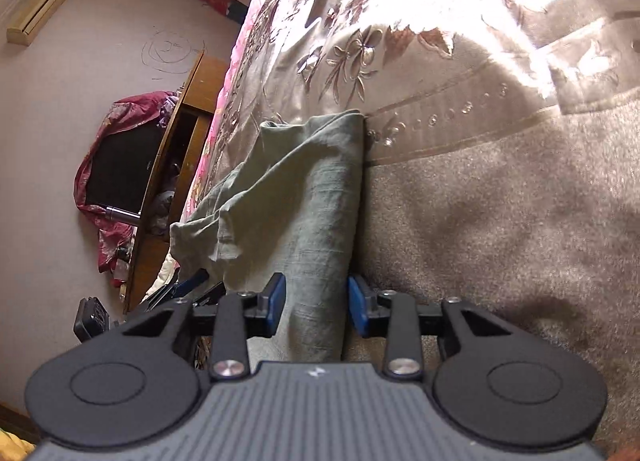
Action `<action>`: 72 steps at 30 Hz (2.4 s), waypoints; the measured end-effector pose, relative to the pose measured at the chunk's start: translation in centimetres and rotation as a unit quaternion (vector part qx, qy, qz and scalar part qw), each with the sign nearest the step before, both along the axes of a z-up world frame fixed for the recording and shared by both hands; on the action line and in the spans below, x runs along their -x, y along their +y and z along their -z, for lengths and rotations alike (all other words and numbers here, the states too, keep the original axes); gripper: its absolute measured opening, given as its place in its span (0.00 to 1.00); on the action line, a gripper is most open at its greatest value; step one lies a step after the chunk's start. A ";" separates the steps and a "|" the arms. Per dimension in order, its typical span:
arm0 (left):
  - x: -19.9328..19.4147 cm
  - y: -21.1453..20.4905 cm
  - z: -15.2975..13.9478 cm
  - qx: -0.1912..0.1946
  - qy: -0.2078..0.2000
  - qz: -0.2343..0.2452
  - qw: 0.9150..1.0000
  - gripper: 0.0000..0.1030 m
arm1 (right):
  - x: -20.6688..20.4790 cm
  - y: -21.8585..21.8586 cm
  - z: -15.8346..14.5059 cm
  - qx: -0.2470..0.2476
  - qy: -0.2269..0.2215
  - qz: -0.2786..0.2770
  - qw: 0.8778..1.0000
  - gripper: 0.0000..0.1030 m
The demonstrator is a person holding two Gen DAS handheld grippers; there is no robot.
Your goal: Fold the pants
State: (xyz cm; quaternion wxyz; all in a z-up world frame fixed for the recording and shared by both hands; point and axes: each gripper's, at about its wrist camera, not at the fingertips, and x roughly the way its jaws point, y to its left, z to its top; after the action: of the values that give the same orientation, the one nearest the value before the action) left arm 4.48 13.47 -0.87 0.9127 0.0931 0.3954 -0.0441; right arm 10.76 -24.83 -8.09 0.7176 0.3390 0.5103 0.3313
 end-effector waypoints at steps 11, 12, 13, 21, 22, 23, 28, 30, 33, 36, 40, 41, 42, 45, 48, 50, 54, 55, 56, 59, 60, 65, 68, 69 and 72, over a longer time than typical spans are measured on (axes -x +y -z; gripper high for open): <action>-0.3 -0.3 0.0 0.017 -0.005 0.004 1.000 0.84 | -1.6 2.6 2.6 -0.072 0.035 -0.027 0.996 0.22; -0.4 -0.3 0.1 0.018 -0.004 0.004 1.000 0.84 | -1.9 3.0 3.1 -0.083 0.037 -0.017 0.996 0.18; -0.4 -0.3 0.0 0.016 -0.003 0.005 1.000 0.84 | -2.2 3.1 3.3 -0.089 0.035 -0.009 0.995 0.13; -0.6 -0.9 0.0 -0.001 0.002 0.017 1.000 0.84 | 0.4 -1.6 1.9 -0.126 0.011 0.069 0.990 0.08; -0.7 -1.1 0.0 -0.001 0.002 0.016 1.000 0.84 | 0.4 -1.5 2.1 -0.115 0.011 0.069 0.991 0.07; -0.8 -1.3 0.1 -0.003 0.001 0.017 1.000 0.84 | 0.3 -1.2 2.5 -0.110 0.016 0.069 0.991 0.07; -1.0 -1.7 0.1 -0.012 0.005 0.016 1.000 0.84 | -2.1 1.6 3.4 -0.101 0.016 0.043 0.994 0.09; -1.1 -1.8 0.1 -0.011 0.008 0.011 1.000 0.84 | -3.2 2.4 3.5 -0.101 0.026 0.050 0.993 0.05; -1.1 -2.5 0.0 -0.028 0.011 0.012 0.999 0.84 | -3.0 2.0 1.8 -0.079 0.001 0.071 0.994 0.04; -0.6 -4.0 -0.1 -0.061 0.012 0.035 0.997 0.82 | -1.1 -0.4 0.3 -0.084 -0.017 0.098 0.991 0.03; -0.6 -6.4 -0.1 -0.028 0.027 0.069 0.997 0.82 | 2.3 -4.5 -0.6 -0.063 -0.013 0.138 0.988 0.03; -0.4 -7.5 0.0 -0.026 0.028 0.083 0.996 0.82 | 3.1 -5.7 -0.8 -0.053 -0.013 0.148 0.987 0.03; -0.2 -8.7 0.1 -0.038 0.027 0.107 0.993 0.83 | 3.9 -6.7 -1.0 -0.041 -0.014 0.158 0.986 0.03; 0.8 -12.7 0.3 -0.093 0.007 0.193 0.977 0.84 | 5.8 -9.8 -0.6 -0.002 0.009 0.200 0.980 0.03; 0.7 -14.7 0.0 -0.097 0.000 0.224 0.970 0.84 | 6.7 -11.1 -0.5 0.014 0.024 0.214 0.976 0.05; 0.3 -14.7 -0.1 -0.101 0.000 0.220 0.970 0.85 | 7.3 -11.6 -2.0 0.061 0.001 0.230 0.971 0.09; -0.3 -12.4 -0.5 -0.097 0.018 0.168 0.981 0.85 | 8.2 -10.4 -6.7 0.158 -0.096 0.242 0.952 0.10; 0.0 -11.3 -0.8 -0.088 0.017 0.156 0.984 0.85 | 7.9 -9.5 -7.6 0.148 -0.116 0.219 0.958 0.10; 0.1 -10.9 -1.1 -0.082 0.013 0.152 0.985 0.85 | 7.2 -8.1 -8.1 0.142 -0.129 0.186 0.963 0.10; 0.3 -9.7 -1.7 -0.053 -0.009 0.147 0.988 0.85 | 3.9 -3.6 -7.3 0.139 -0.118 0.108 0.977 0.09; 0.0 -9.5 -1.6 -0.045 -0.015 0.148 0.988 0.85 | 2.3 -2.1 -6.0 0.151 -0.101 0.087 0.980 0.09; -2.2 -7.0 0.6 -0.040 -0.002 0.142 0.989 0.87 | -2.7 -2.2 -1.3 0.156 -0.056 0.116 0.979 0.00; -2.4 -5.3 0.3 -0.004 0.002 0.151 0.989 0.86 | -2.8 -2.7 -2.6 0.173 -0.071 0.157 0.970 0.00; -2.1 -5.2 0.1 -0.009 -0.003 0.149 0.989 0.86 | -2.5 -2.5 -3.3 0.187 -0.079 0.155 0.967 0.02; -0.9 -5.2 -0.2 -0.035 -0.019 0.148 0.988 0.86 | -0.3 -0.5 -5.5 0.222 -0.125 0.122 0.959 0.11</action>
State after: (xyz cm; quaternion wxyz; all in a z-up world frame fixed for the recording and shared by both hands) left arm 5.40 8.23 -0.66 0.8994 0.1837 0.3616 -0.1631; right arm 11.09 -25.36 -2.64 0.8677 0.1866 0.4322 0.1594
